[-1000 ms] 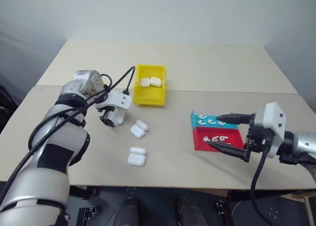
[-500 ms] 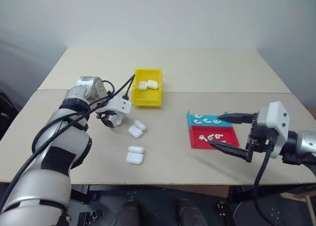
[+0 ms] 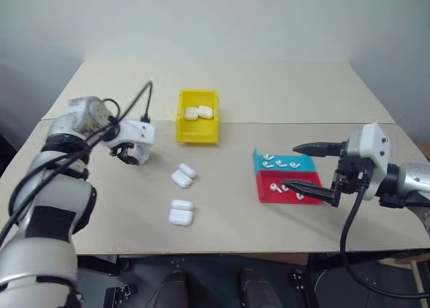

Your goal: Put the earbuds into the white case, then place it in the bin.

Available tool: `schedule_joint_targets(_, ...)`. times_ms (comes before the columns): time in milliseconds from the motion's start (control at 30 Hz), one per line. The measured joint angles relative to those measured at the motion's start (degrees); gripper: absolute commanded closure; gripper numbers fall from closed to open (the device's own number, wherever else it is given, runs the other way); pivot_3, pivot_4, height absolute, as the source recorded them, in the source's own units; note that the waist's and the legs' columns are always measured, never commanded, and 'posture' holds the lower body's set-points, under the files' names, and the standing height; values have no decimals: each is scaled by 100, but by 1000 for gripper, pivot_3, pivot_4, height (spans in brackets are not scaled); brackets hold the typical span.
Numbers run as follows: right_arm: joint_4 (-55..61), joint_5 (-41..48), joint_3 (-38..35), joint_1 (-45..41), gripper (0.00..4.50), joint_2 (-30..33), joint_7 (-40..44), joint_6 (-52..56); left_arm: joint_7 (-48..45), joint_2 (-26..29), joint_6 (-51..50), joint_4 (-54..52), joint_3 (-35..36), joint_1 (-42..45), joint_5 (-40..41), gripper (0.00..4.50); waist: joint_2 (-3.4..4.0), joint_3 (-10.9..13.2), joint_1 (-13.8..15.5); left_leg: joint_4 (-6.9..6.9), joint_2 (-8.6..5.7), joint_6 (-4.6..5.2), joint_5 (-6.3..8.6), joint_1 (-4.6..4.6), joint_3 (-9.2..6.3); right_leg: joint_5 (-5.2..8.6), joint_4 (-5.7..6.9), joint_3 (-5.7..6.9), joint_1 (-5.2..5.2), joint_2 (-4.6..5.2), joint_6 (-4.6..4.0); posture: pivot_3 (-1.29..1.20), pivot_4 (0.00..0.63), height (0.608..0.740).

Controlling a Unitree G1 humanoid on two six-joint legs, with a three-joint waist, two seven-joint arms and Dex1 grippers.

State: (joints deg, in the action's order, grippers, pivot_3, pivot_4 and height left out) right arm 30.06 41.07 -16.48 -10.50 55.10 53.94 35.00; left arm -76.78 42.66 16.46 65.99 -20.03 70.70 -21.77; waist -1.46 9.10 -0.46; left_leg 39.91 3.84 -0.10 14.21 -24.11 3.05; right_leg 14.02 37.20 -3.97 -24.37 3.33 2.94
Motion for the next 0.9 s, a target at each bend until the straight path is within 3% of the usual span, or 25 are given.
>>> schedule_joint_targets(167, -125, 1, -25, -5, 0, 0, 65, -1, -416, 93, -574, -1404, 1945, -1005, 2173, 1742, 1, 0, 41, -4, 0, 16, 14, -13, 2, 5, -8, 6, 3, 11, 8, 0, 150, 740)
schedule_joint_targets(267, -234, 5, -34, -33, 0, -1, 104, -1, -106, -136, -1687, -2822, 2538, -1855, 3119, 1742, -2, 1, 54, -1, 0, 16, 14, -18, -2, 4, -9, 9, 6, 11, 9, 0, 150, 740)
schedule_joint_targets(400, -428, 25, -11, -250, 0, -3, 114, 2, 91, -442, -3255, -4698, 2794, -2490, 4295, 1742, -3, 2, 70, 10, -2, 15, 14, -11, -3, 4, -11, 8, 8, 9, 10, 0, 150, 740)
schedule_joint_targets(533, -546, 33, 31, -446, 0, -2, 220, 2, 440, -976, -4158, -6246, 2887, -2952, 5352, 1742, -3, 2, 65, 10, -4, 15, 14, 7, -1, 5, -12, 2, 19, 7, 9, 0, 150, 740)
schedule_joint_targets(700, -699, 28, 82, -469, 0, 60, 456, 9, 473, -1347, -4483, -7293, 2593, -3452, 5994, 1742, -3, 2, 40, 8, -8, 15, 14, 23, 0, 4, -8, -6, 26, 6, 8, 0, 150, 740)
schedule_joint_targets(900, -726, -170, 264, -393, 0, 709, 849, 79, 430, -1392, -4543, -7780, 2185, -3902, 6156, 1742, -2, 2, 26, 3, -9, 15, 14, 32, 1, 3, -8, -9, 29, 5, 6, 0, 150, 740)
